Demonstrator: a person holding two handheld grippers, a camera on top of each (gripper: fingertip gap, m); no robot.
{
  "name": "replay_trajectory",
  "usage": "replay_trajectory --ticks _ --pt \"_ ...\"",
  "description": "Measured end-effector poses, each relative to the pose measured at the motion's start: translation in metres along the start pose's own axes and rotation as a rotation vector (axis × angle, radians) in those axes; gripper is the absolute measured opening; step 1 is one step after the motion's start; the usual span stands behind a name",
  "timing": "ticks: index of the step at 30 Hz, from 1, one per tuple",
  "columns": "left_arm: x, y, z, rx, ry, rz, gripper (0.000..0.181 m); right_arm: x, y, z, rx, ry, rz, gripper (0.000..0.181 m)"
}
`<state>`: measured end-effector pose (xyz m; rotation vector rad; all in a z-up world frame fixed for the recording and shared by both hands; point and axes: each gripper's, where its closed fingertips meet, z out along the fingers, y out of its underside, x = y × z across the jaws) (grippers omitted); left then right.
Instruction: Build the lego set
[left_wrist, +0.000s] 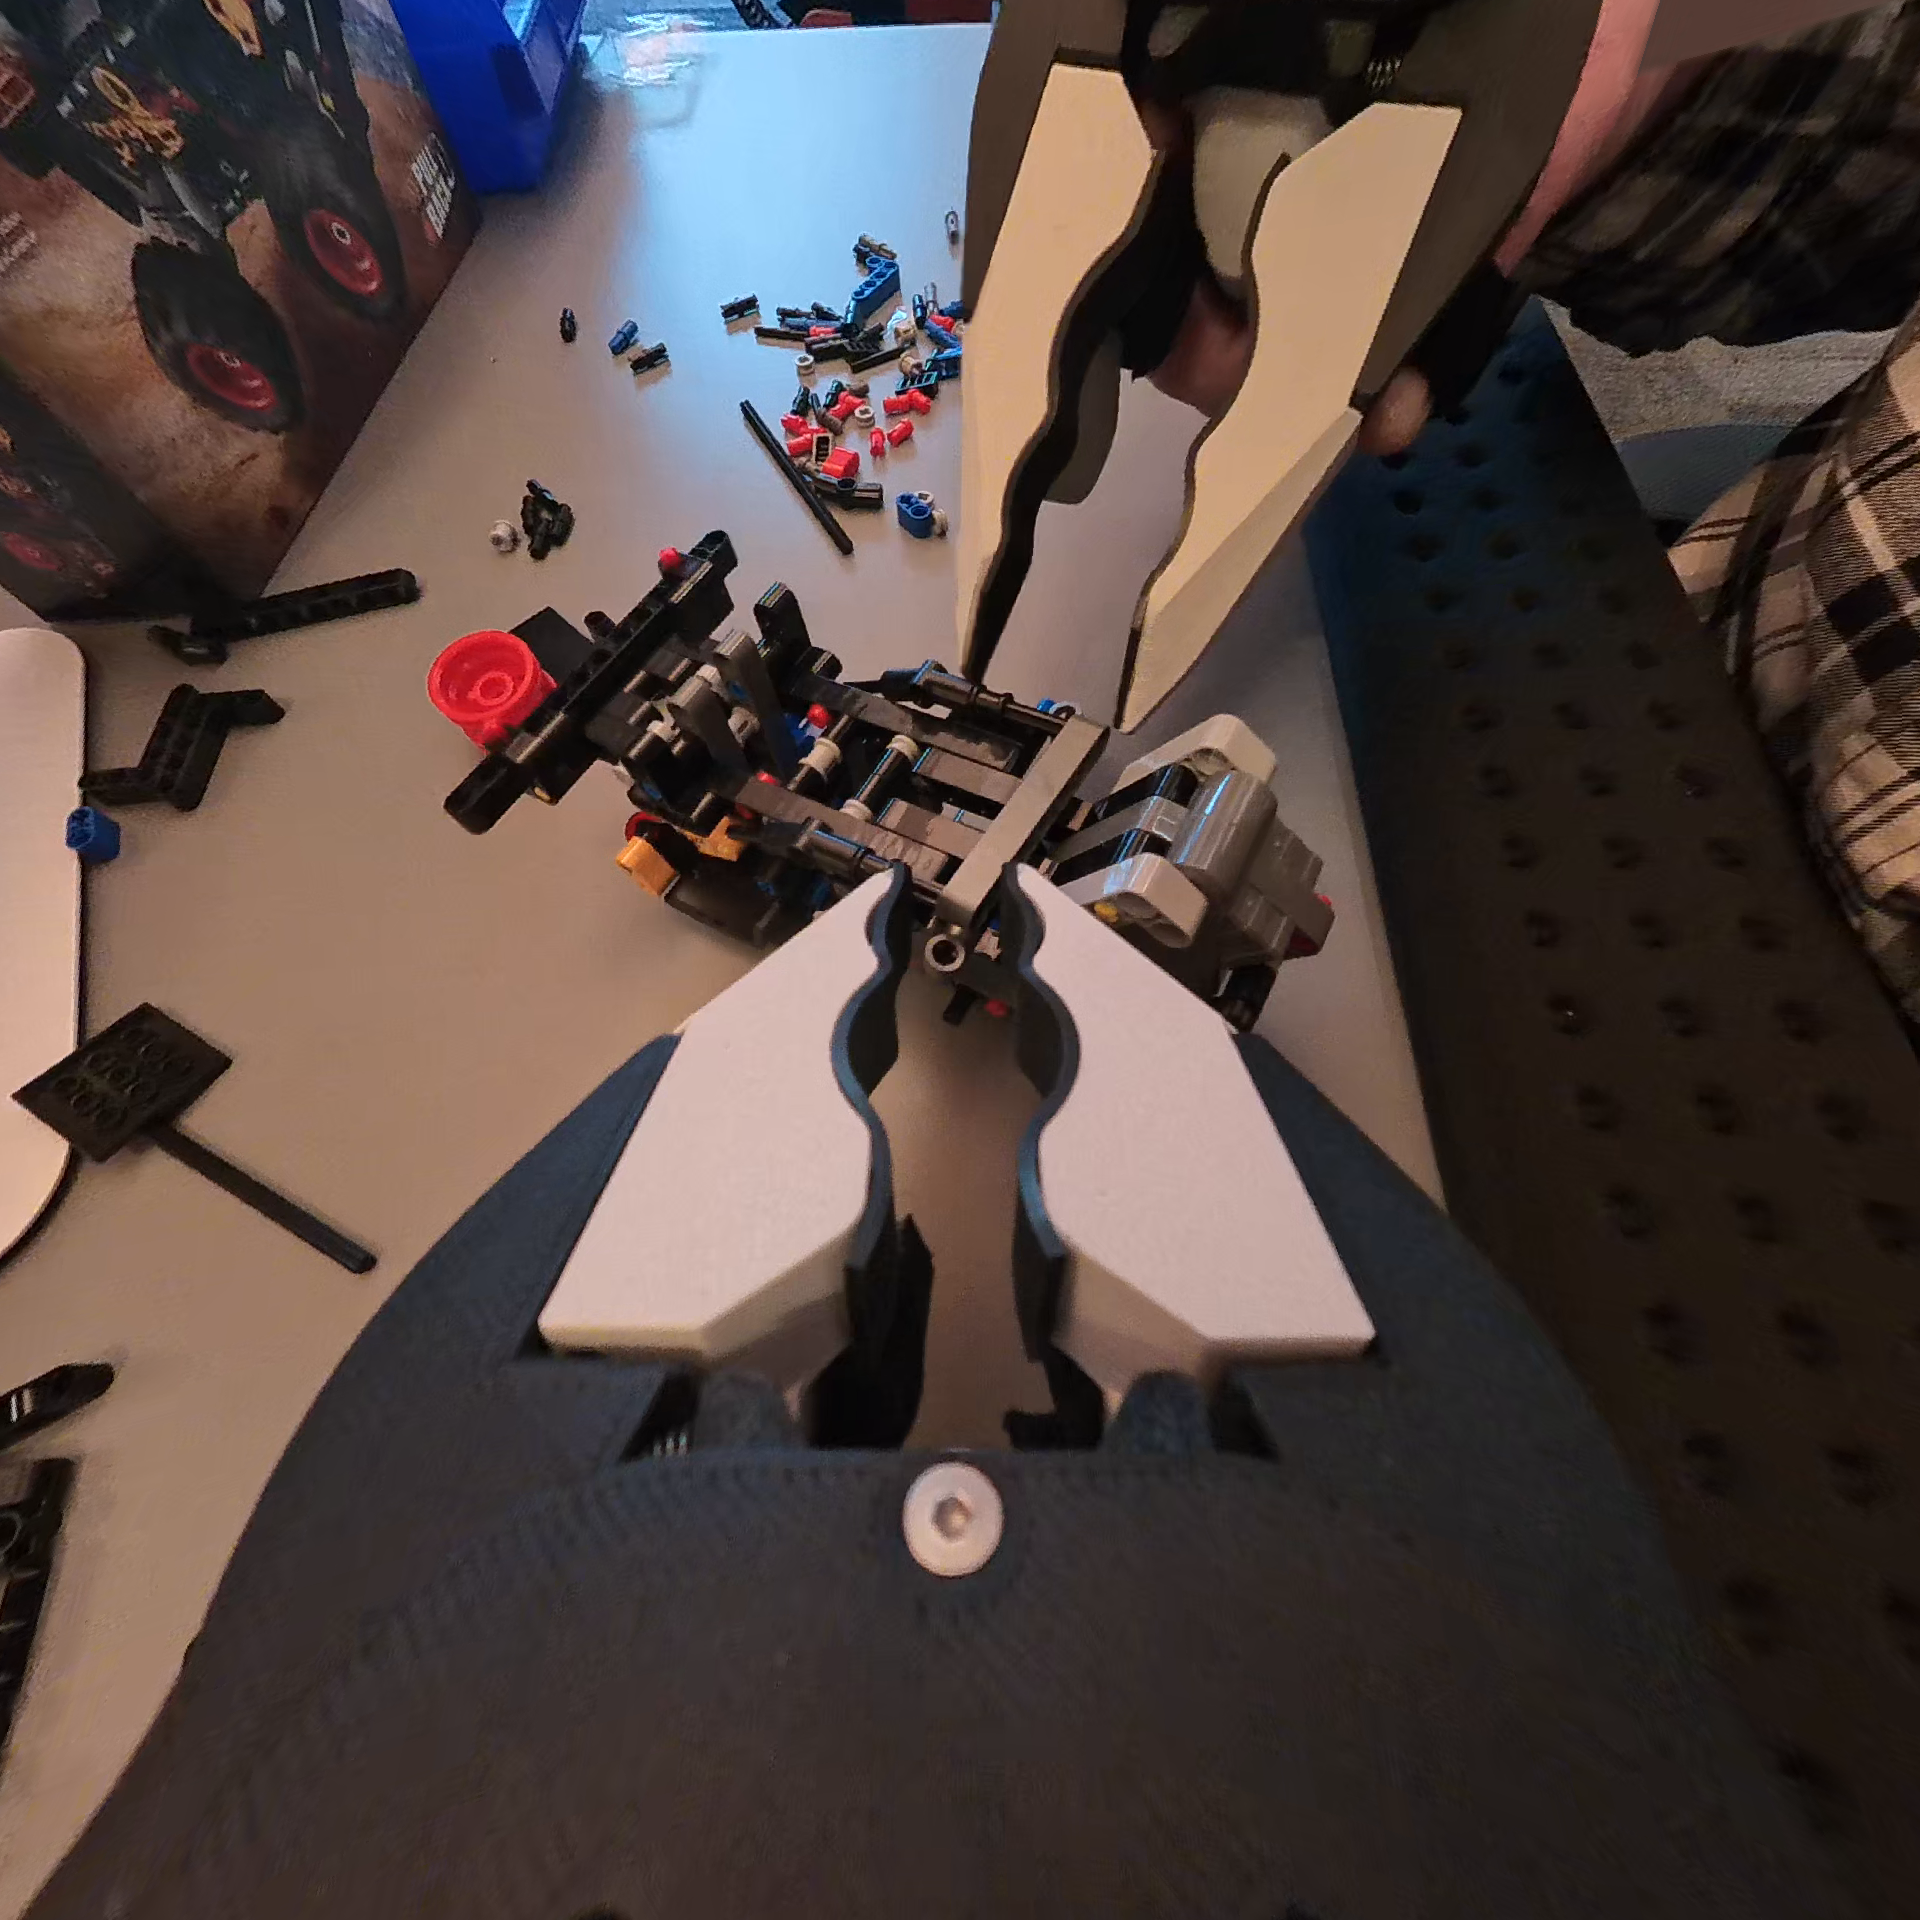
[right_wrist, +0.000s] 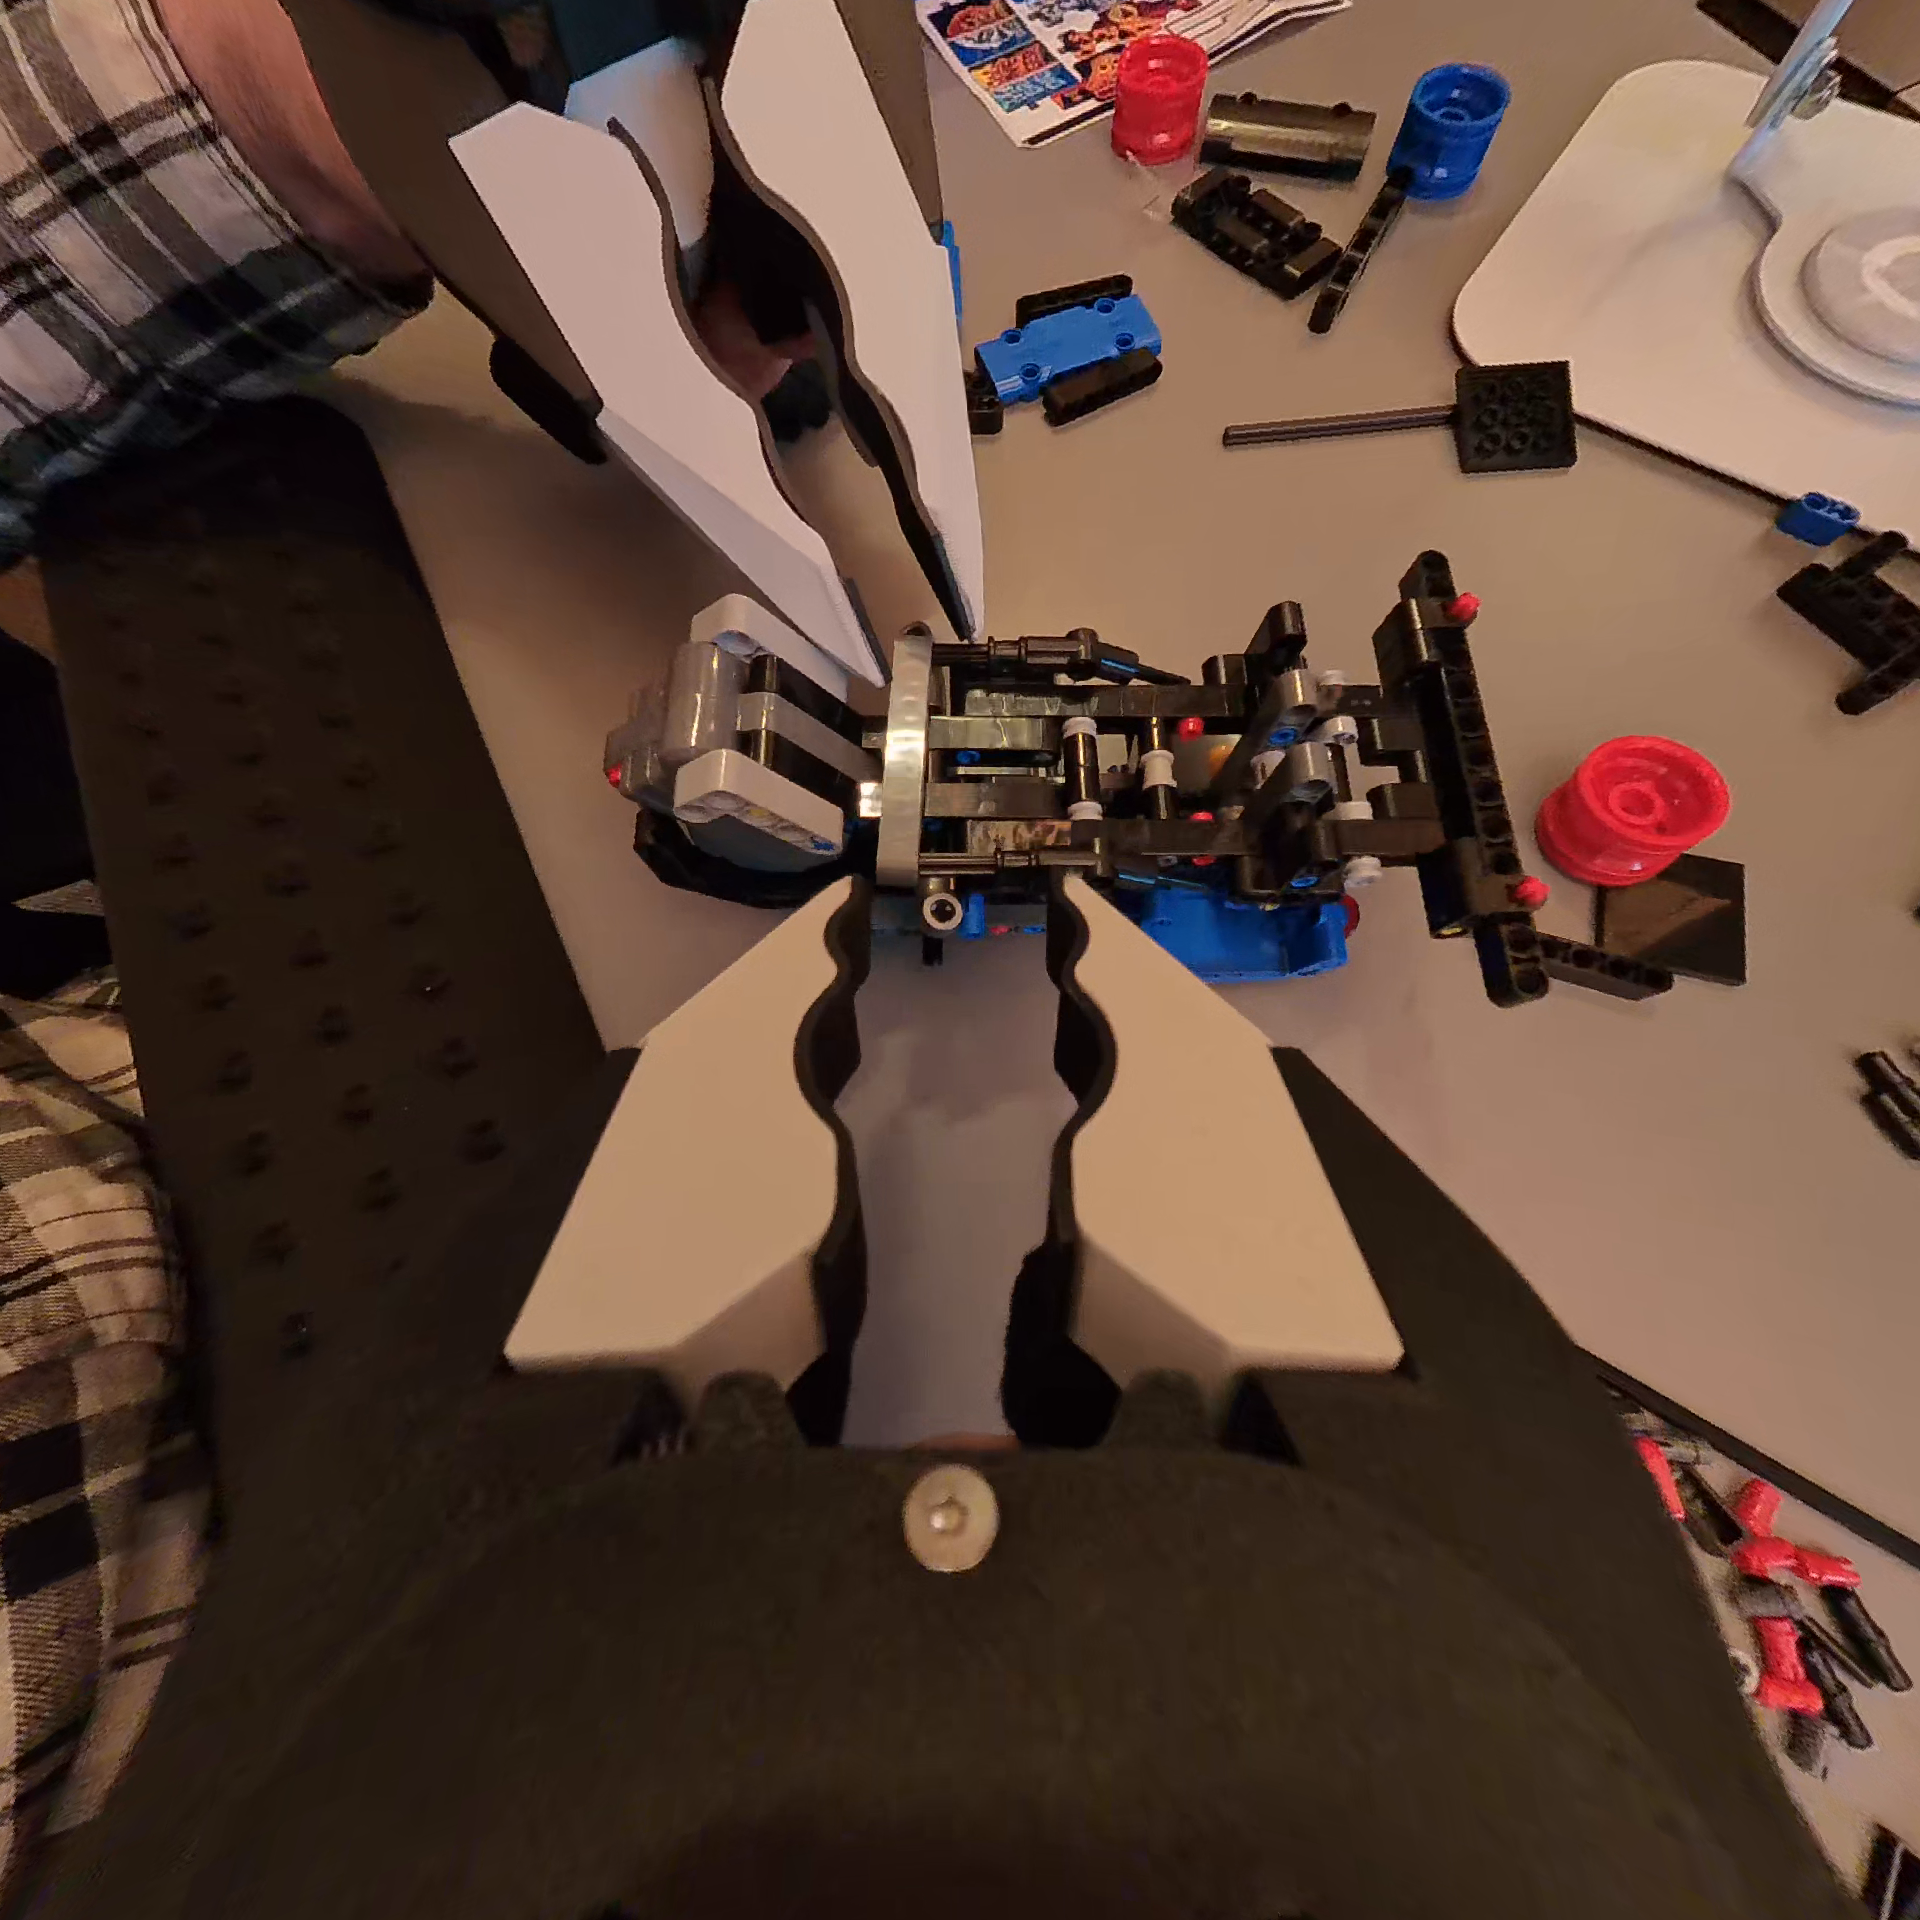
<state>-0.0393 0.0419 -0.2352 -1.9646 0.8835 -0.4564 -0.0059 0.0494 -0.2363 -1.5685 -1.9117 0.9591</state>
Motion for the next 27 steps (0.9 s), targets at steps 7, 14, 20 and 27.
replay_trajectory --ticks 7,14,20,27 --pt "0.0 0.001 0.001 -0.007 -0.008 0.004 0.015 0.004 -0.002 0.001 0.027 0.044 -0.009 0.046" --pt "0.0 0.002 0.001 -0.011 -0.011 0.005 0.015 0.012 -0.003 -0.001 0.033 0.047 -0.01 0.056" --pt "-0.001 0.002 0.002 -0.008 -0.012 0.006 0.014 0.019 0.001 0.006 0.037 0.008 -0.001 0.05" --pt "-0.002 0.001 0.002 0.004 -0.011 -0.003 0.013 0.021 0.002 0.005 0.023 -0.014 -0.049 0.039"
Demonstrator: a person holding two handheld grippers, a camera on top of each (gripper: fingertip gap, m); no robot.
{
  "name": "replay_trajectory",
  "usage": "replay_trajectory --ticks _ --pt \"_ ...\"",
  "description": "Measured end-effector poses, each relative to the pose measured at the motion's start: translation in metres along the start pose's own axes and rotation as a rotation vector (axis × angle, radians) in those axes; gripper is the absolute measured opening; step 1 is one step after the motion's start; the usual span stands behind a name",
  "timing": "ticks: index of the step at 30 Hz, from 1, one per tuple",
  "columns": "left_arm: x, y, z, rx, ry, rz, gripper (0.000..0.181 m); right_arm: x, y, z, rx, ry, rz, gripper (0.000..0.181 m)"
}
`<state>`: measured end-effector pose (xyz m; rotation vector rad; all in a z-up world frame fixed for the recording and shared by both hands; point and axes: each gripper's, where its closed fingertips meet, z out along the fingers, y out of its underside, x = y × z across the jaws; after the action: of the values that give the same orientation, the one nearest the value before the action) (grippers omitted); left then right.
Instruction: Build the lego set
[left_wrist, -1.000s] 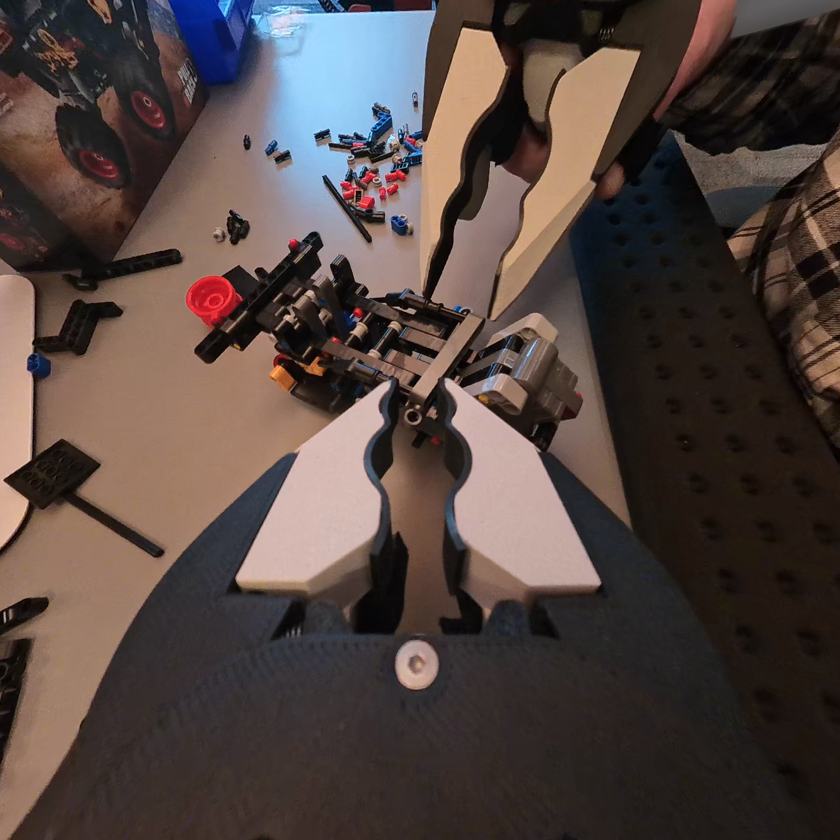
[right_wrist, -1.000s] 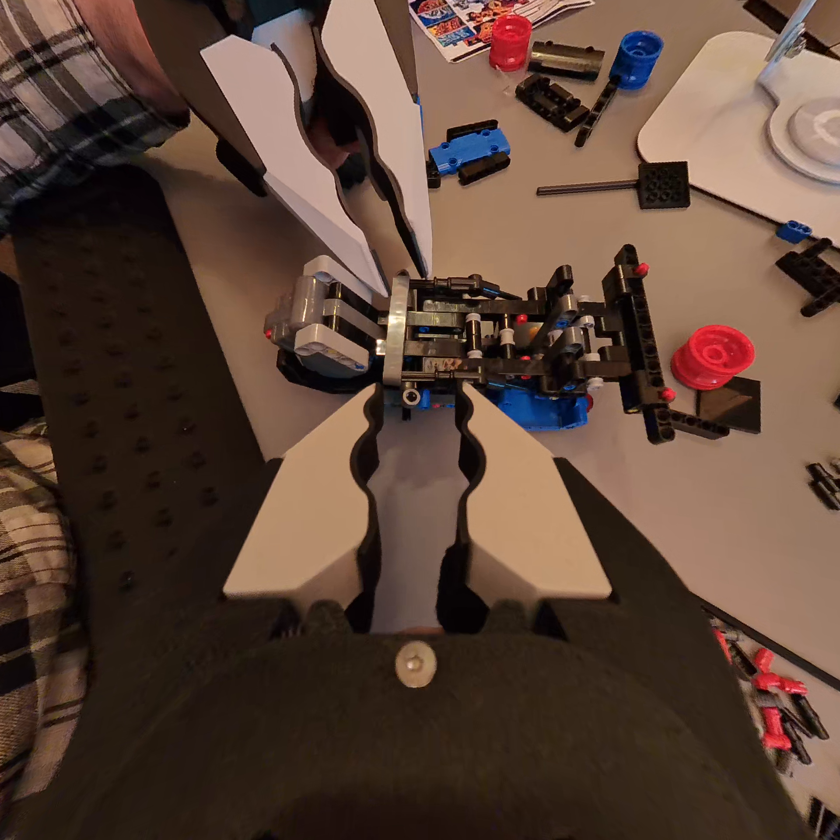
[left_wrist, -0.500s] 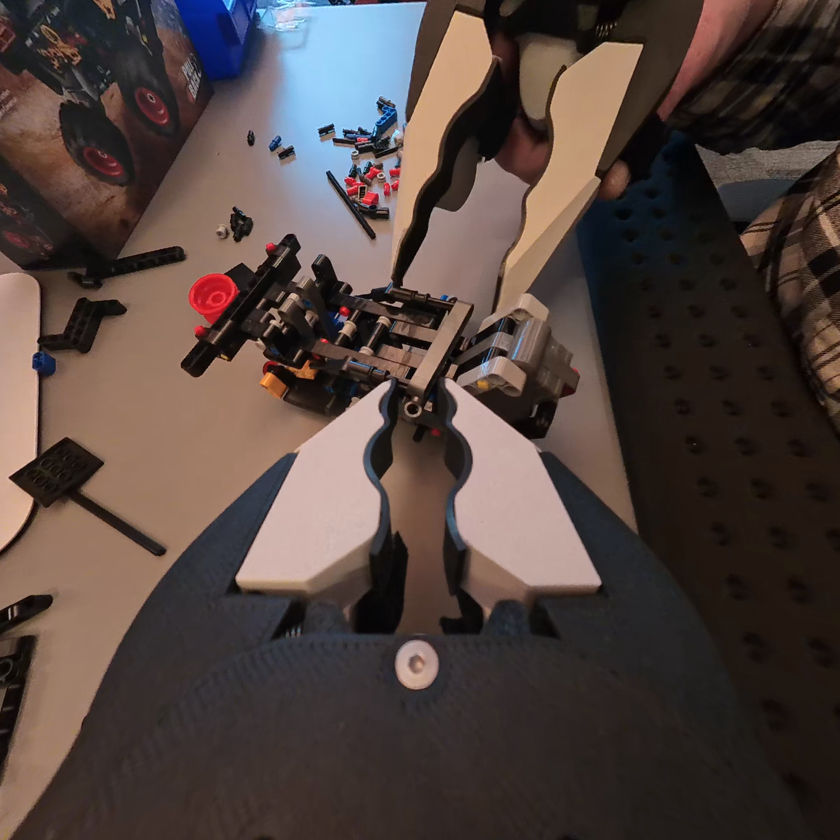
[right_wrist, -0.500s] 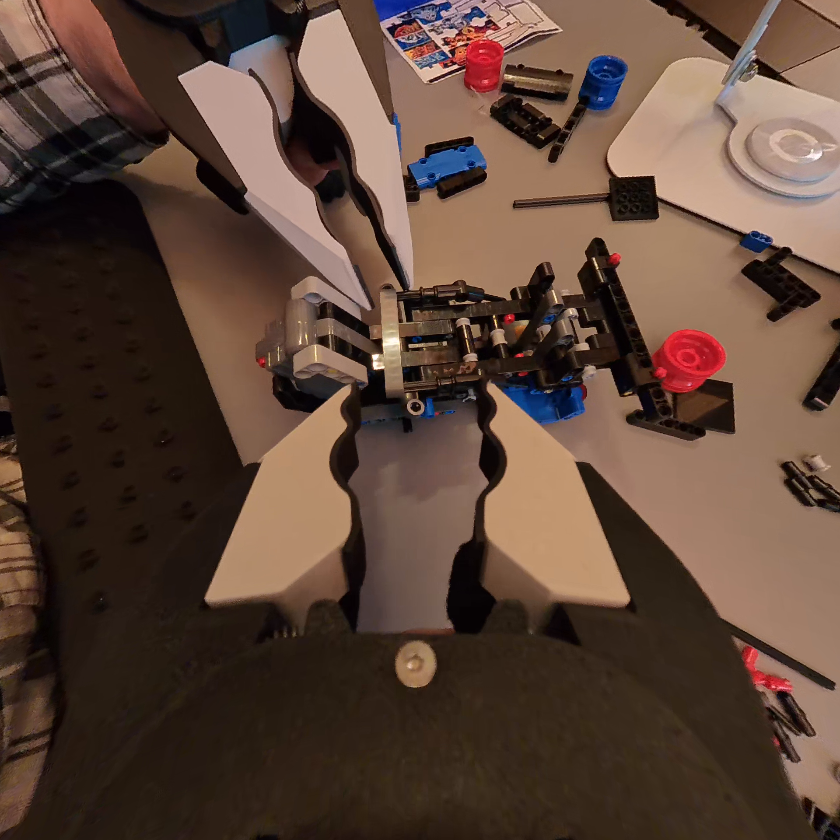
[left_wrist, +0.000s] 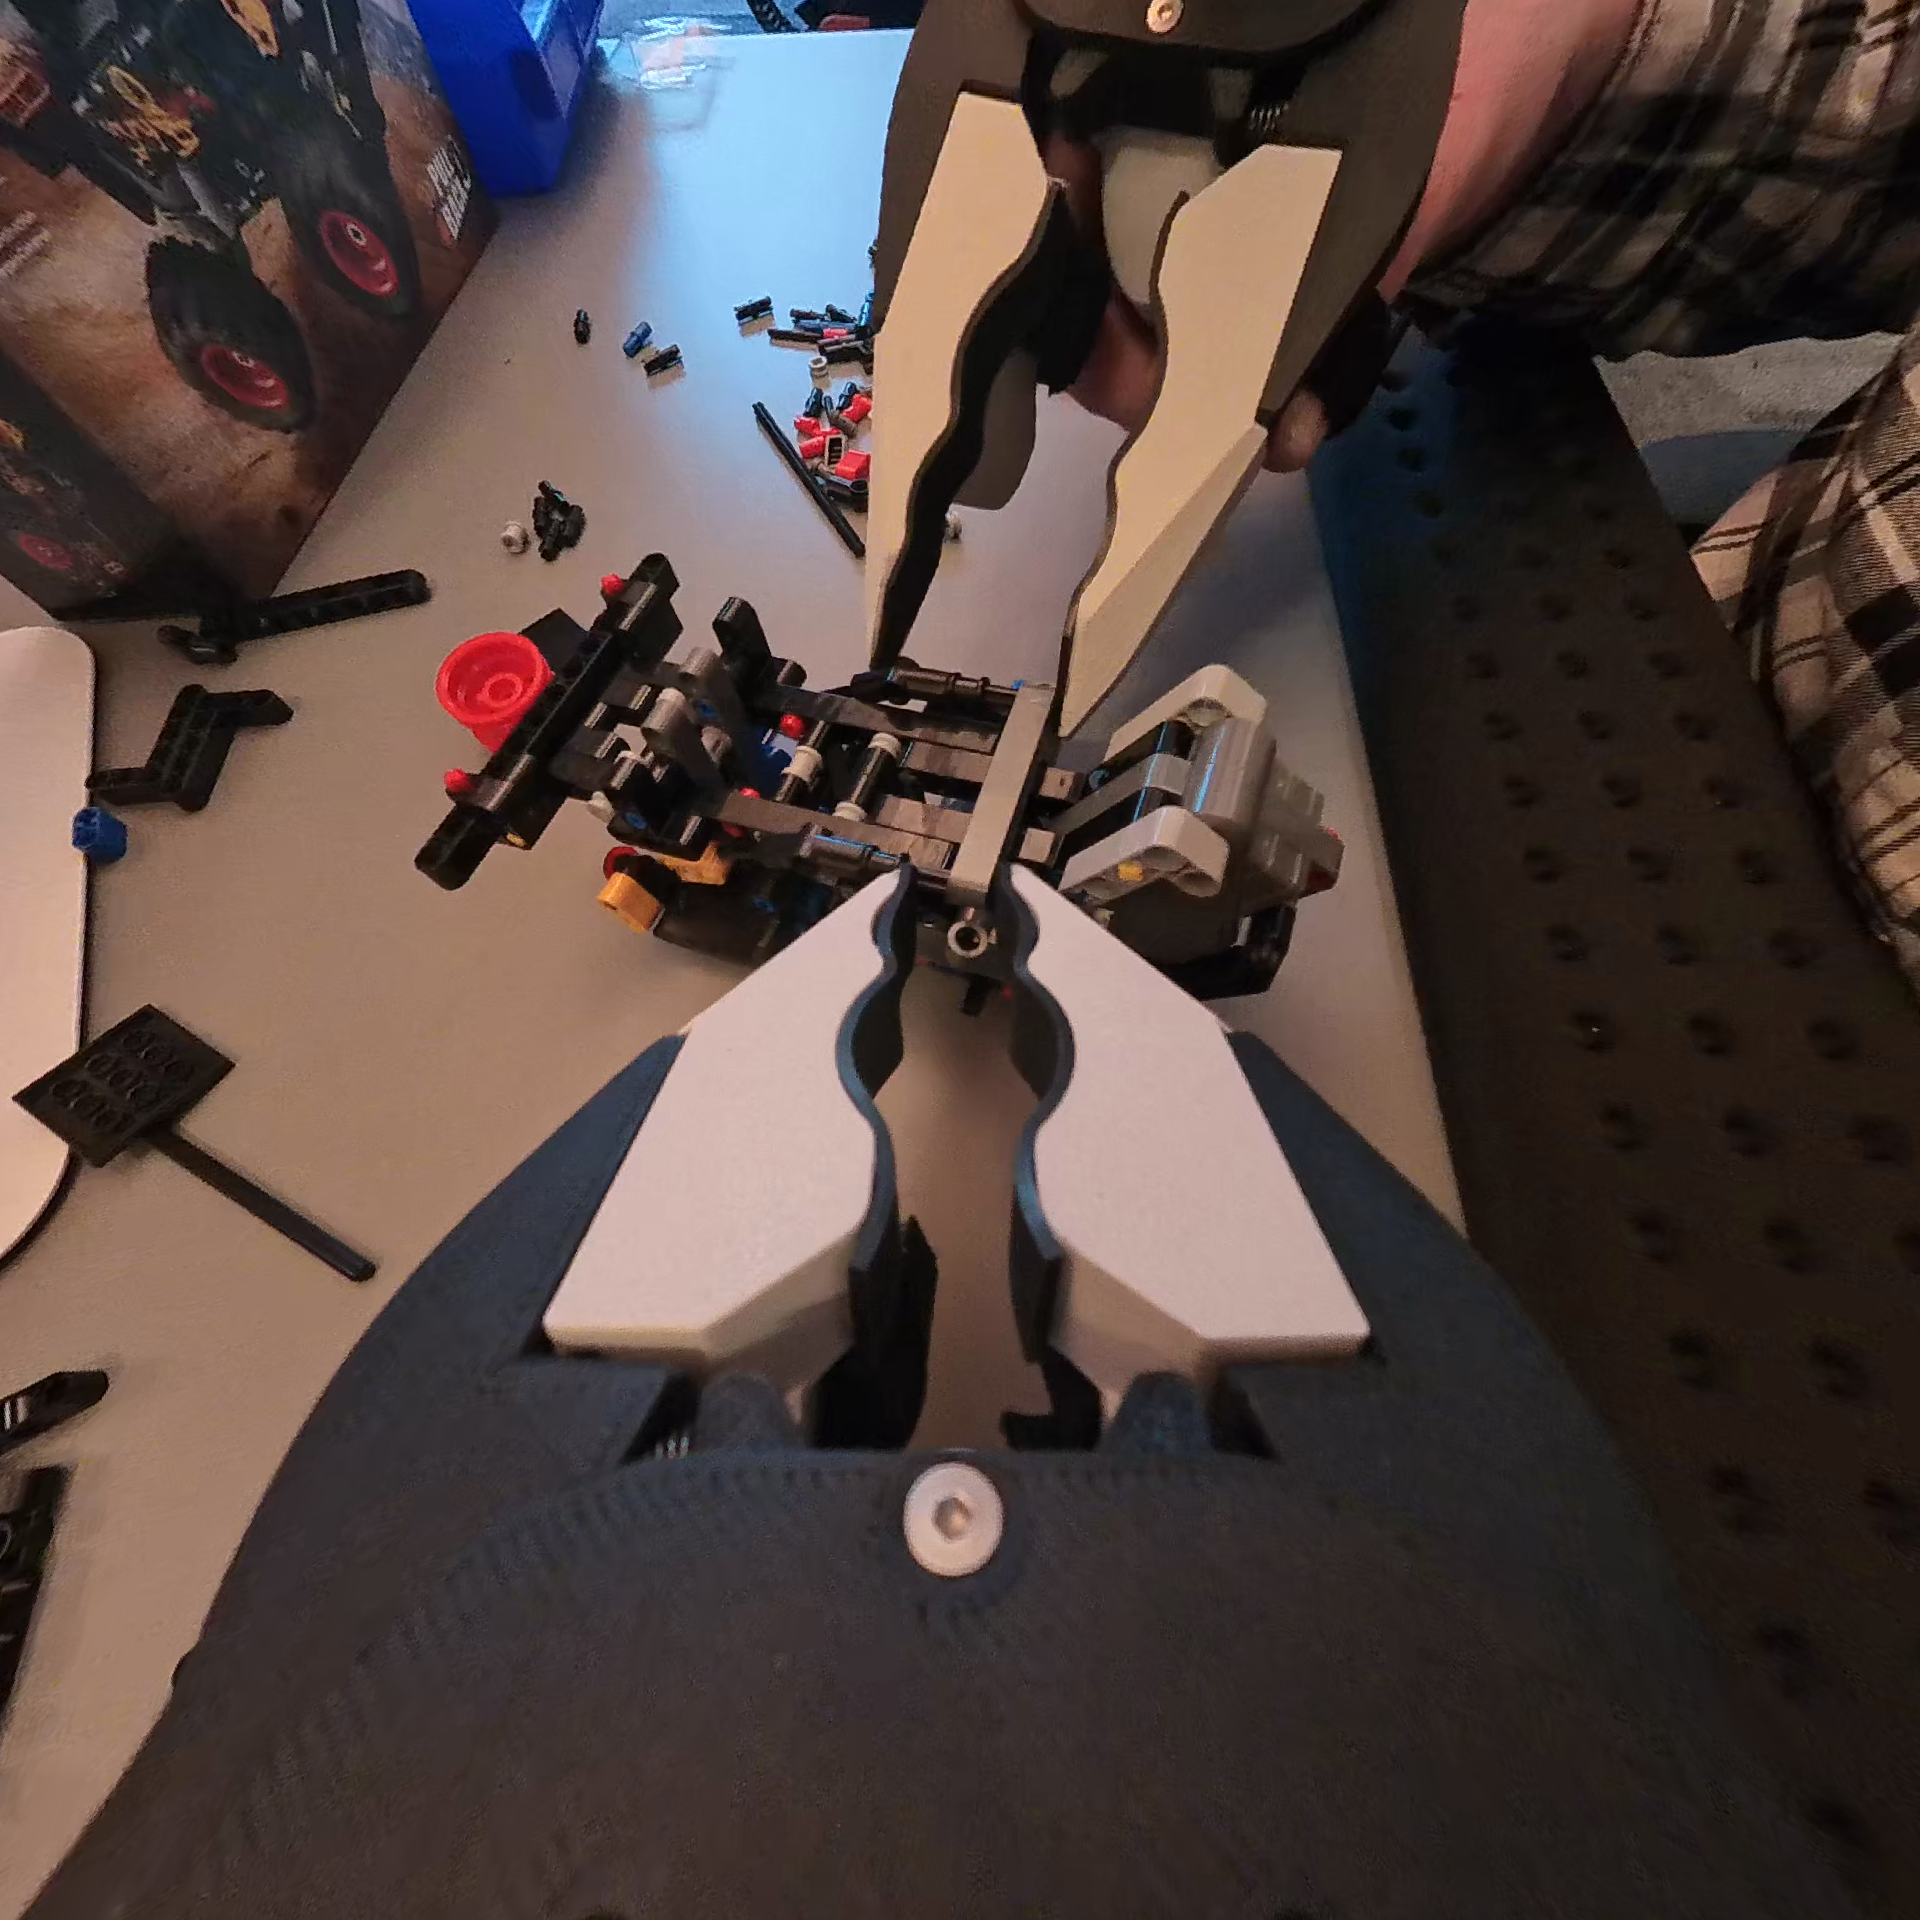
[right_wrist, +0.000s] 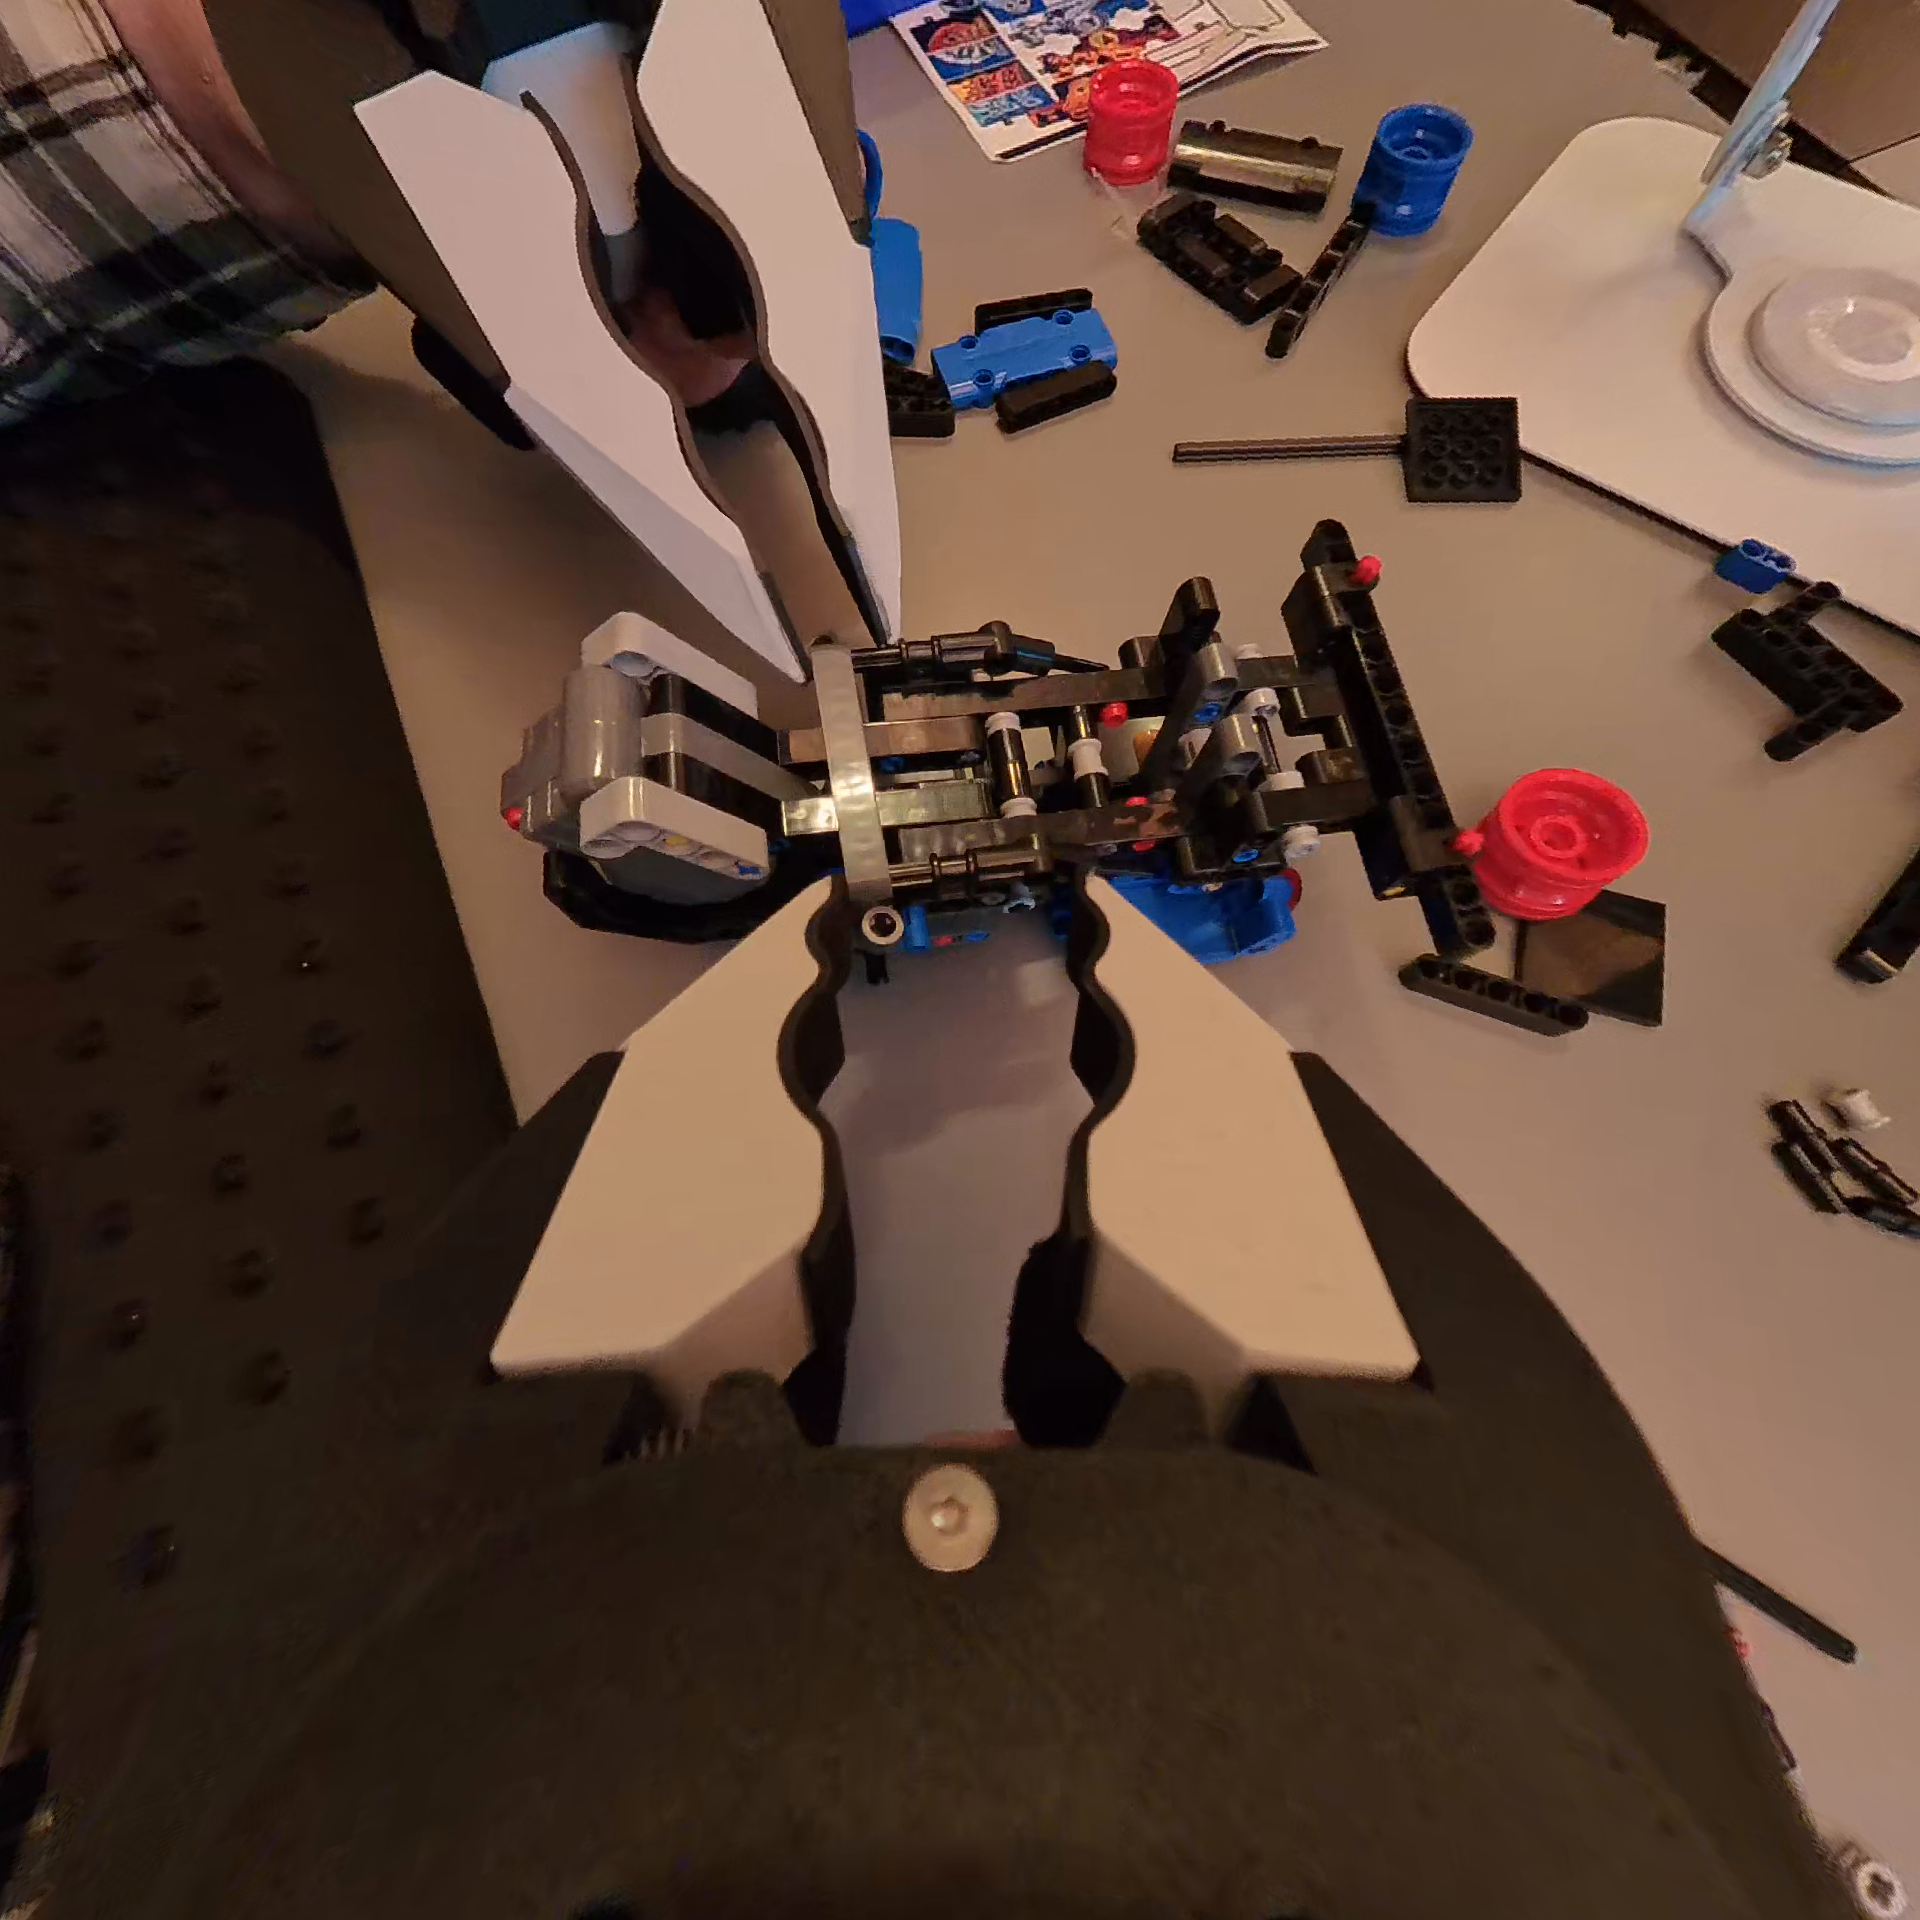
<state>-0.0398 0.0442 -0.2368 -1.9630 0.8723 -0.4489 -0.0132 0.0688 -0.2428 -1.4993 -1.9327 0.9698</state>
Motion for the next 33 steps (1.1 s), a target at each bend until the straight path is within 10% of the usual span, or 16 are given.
replay_trajectory --ticks 33 --pt "-0.01 0.004 -0.002 -0.04 0.112 -0.013 0.031 0.004 -0.006 -0.001 0.005 -0.173 -0.026 0.041"
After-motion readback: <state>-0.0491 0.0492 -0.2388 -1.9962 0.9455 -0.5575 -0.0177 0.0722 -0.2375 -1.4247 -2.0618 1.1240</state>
